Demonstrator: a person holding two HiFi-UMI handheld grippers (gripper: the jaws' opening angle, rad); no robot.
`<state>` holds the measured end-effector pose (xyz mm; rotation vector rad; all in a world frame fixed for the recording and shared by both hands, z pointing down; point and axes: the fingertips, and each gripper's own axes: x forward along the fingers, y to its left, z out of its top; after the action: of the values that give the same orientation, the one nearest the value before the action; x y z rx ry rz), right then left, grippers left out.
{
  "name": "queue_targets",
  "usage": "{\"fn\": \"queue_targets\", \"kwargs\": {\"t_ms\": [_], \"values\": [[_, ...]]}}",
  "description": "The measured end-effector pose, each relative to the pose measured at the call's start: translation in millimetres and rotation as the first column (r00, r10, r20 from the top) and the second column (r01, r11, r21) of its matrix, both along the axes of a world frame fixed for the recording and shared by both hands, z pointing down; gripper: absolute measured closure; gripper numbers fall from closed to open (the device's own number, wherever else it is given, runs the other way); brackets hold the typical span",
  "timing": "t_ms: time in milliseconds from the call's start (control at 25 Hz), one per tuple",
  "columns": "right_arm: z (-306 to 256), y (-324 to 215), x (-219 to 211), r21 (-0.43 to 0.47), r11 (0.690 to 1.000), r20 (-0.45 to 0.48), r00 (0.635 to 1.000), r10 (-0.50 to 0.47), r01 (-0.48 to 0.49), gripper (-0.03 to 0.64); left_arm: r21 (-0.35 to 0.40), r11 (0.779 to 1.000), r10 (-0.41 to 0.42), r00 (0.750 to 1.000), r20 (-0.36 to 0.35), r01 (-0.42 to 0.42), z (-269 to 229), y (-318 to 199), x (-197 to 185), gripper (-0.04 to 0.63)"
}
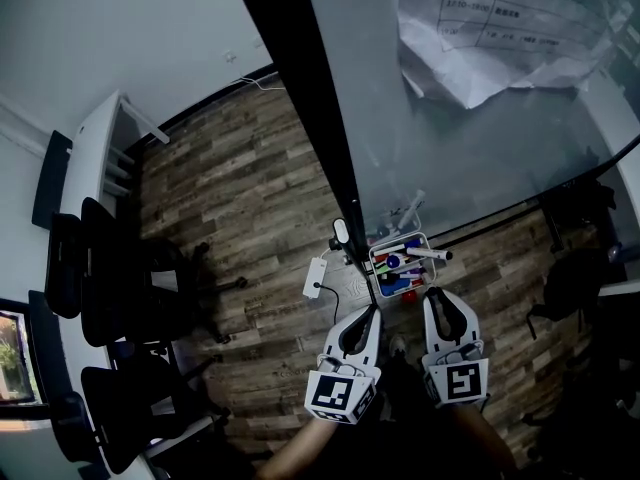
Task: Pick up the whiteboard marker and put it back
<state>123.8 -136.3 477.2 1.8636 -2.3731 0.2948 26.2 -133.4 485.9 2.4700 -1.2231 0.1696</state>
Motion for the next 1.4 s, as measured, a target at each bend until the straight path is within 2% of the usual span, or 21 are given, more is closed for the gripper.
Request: {"fn": "queue_targets", "kwargs": {"t_ms": [600,1400], "values": [[27.3,-5.5,3.7,-0.052,0.998,-0.034,0.999,-0.019,0.017,0.543,-0.017,1.000,-0.004,1.000,0.013,0.004,9.8,-4.3,-1.4,0.588],[31.5,-5.7,-10.3,-0.037,0.999,-0.023,0.999,-0.023,0.022,0.538,-0.029,0.999,-0.022,1.000,0.013,0.022,12.0,1.4,-8.8,0.588]]}}
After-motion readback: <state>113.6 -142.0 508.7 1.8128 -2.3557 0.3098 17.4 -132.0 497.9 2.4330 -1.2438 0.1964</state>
